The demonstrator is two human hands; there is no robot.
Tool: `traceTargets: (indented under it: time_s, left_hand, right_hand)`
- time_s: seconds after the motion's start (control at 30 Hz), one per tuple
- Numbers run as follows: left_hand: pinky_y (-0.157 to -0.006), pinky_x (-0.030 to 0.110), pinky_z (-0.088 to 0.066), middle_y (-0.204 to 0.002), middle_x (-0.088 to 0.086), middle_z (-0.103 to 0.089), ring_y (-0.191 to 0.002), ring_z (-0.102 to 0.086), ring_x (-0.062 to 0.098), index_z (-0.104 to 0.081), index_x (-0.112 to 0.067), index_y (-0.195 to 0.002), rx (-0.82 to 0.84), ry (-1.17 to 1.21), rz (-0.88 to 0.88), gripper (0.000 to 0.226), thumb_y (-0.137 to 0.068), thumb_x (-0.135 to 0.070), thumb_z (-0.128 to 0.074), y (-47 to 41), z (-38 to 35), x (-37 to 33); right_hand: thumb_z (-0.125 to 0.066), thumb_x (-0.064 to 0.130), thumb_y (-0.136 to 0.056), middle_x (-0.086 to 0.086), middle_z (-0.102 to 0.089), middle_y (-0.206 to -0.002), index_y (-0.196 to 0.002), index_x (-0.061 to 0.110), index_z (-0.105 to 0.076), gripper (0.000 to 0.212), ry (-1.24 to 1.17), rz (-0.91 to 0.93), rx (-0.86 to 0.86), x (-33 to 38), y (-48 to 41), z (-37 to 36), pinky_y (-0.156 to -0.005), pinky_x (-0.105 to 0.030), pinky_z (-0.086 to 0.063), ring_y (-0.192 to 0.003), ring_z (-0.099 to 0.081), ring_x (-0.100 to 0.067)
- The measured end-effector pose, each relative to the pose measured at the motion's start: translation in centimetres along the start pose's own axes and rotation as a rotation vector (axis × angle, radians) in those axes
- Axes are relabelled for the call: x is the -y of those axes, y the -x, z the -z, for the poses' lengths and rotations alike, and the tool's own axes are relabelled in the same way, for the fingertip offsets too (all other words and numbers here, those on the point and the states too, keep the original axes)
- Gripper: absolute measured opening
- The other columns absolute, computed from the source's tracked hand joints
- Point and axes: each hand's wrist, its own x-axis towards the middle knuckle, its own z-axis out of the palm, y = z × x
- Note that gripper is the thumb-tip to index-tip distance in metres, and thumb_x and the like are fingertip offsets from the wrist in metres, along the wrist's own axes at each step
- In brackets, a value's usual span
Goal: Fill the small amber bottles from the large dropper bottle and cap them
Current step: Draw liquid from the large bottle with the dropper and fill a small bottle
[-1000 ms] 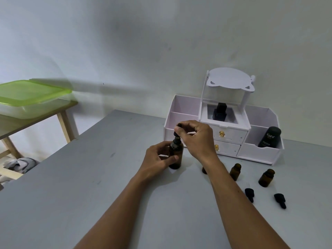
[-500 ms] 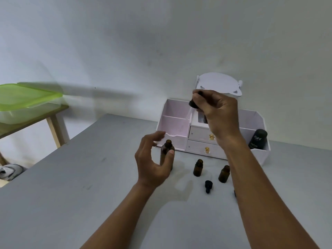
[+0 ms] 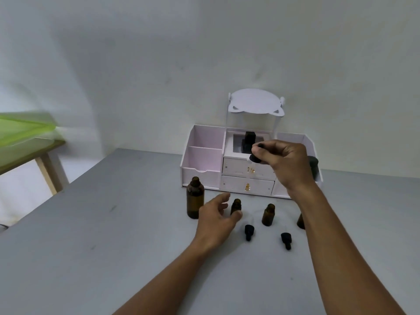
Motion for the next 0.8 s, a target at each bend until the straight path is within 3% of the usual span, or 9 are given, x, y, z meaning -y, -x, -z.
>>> traceTargets:
  time_s: [0.1,0.27,0.53,0.7,0.8]
  left_hand:
    - [-0.102,0.025,-0.046,-0.139,0.000,-0.060,-0.123,-0.059,0.014,-0.054,-0.019,-0.140,0.028,-0.003,0.005,0.060,-0.085,-0.022,-0.077,-0.6,0.1,0.0]
    - [-0.102,0.028,-0.052,-0.119,-0.001,-0.072,-0.106,-0.068,0.008,-0.064,-0.015,-0.131,0.030,-0.011,-0.005,0.054,-0.080,-0.017,-0.081,-1.2,0.4,0.4]
    - [-0.081,0.003,-0.048,-0.095,-0.013,-0.072,-0.086,-0.068,-0.012,-0.072,-0.015,-0.120,0.046,-0.020,-0.061,0.041,-0.080,-0.010,-0.080,-1.5,0.3,1.0]
    - [-0.072,-0.002,-0.044,-0.090,-0.014,-0.070,-0.077,-0.063,-0.022,-0.073,-0.012,-0.117,0.042,-0.025,-0.065,0.037,-0.081,-0.006,-0.079,-1.5,0.2,1.3]
    - [-0.071,-0.002,-0.044,-0.090,-0.014,-0.070,-0.076,-0.062,-0.023,-0.073,-0.013,-0.117,0.041,-0.028,-0.068,0.036,-0.081,-0.007,-0.078,-1.6,0.1,1.4]
  right_hand:
    - [-0.077,0.012,-0.084,0.005,-0.078,-0.080,-0.088,0.019,-0.078,0.009,0.005,-0.020,0.008,-0.7,-0.2,0.0,-0.078,-0.026,-0.062,-0.077,-0.076,-0.011]
    - [-0.080,0.014,-0.081,-0.002,-0.078,-0.080,-0.084,0.020,-0.079,0.006,0.051,-0.043,0.014,-1.9,-0.1,-0.8,-0.080,-0.037,-0.063,-0.078,-0.075,-0.017]
    - [-0.081,0.020,-0.080,-0.003,-0.078,-0.079,-0.082,0.022,-0.081,0.003,0.064,-0.092,0.004,-2.9,-0.3,-1.1,-0.078,-0.046,-0.063,-0.080,-0.074,-0.029]
    - [-0.081,0.020,-0.080,-0.007,-0.077,-0.080,-0.085,0.019,-0.081,0.005,0.060,-0.094,0.004,-3.0,-0.3,-1.1,-0.082,-0.047,-0.061,-0.079,-0.072,-0.034]
    - [-0.081,0.021,-0.080,-0.004,-0.078,-0.079,-0.084,0.020,-0.080,0.004,0.052,-0.105,0.013,-3.2,-0.3,-1.2,-0.082,-0.048,-0.061,-0.079,-0.074,-0.029]
